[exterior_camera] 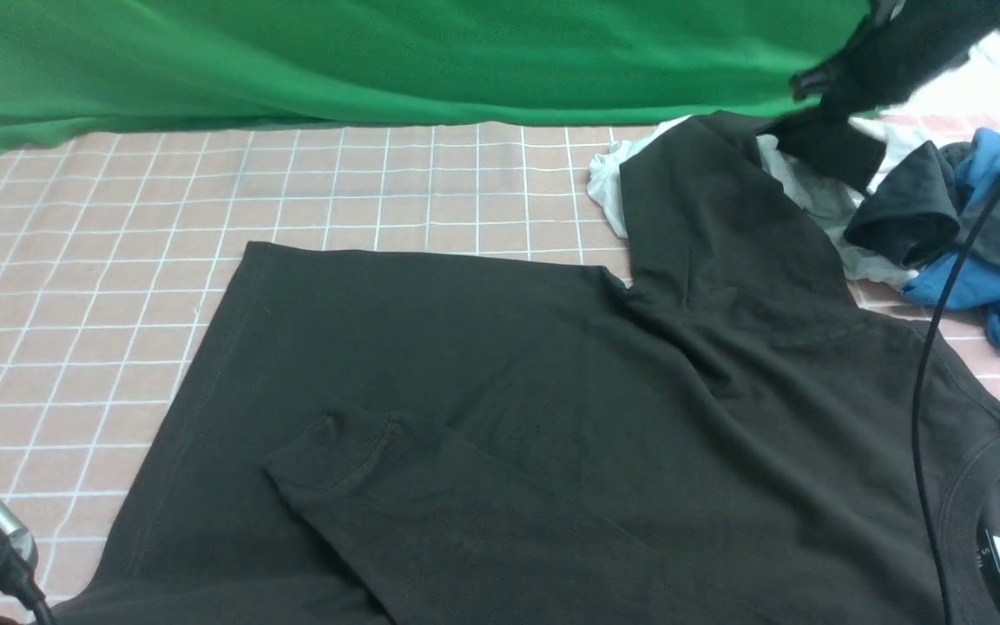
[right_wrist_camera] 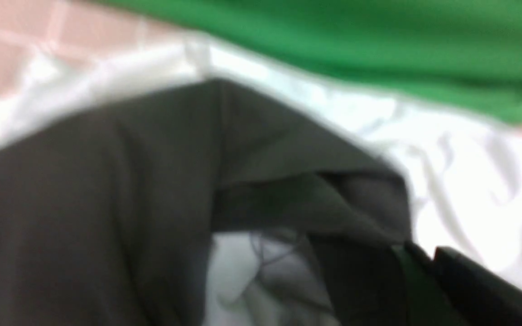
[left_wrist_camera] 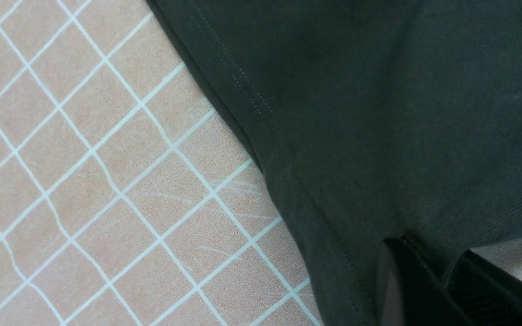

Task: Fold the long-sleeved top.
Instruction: Use the right arm to drag and drop the cuff onto the cuffclosest to the right arm

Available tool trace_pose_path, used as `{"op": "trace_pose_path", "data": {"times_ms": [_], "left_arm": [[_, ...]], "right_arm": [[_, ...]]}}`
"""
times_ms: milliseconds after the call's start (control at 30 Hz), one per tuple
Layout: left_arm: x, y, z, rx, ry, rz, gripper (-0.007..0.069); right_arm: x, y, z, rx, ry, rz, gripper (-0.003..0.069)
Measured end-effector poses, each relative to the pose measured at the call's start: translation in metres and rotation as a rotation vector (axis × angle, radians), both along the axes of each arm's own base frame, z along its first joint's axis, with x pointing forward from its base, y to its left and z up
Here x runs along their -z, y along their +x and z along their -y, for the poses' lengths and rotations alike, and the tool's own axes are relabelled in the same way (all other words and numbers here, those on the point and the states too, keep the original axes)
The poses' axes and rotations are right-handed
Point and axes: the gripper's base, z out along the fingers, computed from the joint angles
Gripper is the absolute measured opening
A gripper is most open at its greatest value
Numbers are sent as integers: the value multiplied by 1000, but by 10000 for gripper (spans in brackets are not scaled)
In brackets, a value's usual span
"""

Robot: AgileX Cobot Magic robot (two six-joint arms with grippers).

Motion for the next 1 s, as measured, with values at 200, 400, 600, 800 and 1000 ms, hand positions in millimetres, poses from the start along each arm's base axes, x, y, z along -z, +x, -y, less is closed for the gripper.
{"op": "trace_pose_path", "data": {"times_ms": [200, 400, 600, 800, 1000], "left_arm": [[0, 0, 0, 0, 5, 0, 37], [0, 0, -1, 0, 15, 1, 37], [0, 0, -1, 0, 15, 1, 37], [0, 0, -1, 0, 15, 1, 37], [0, 0, -2, -1, 29, 2, 37]], "right_arm": [[-13, -8, -1, -59, -34, -32, 63], [-29, -3, -5, -64, -39, 82, 63], [-81, 1, -41, -159, -41, 354, 63], [-108, -13, -91, -329, -44, 432, 63], [-124, -42, -128, -477, -52, 315, 63]]}}
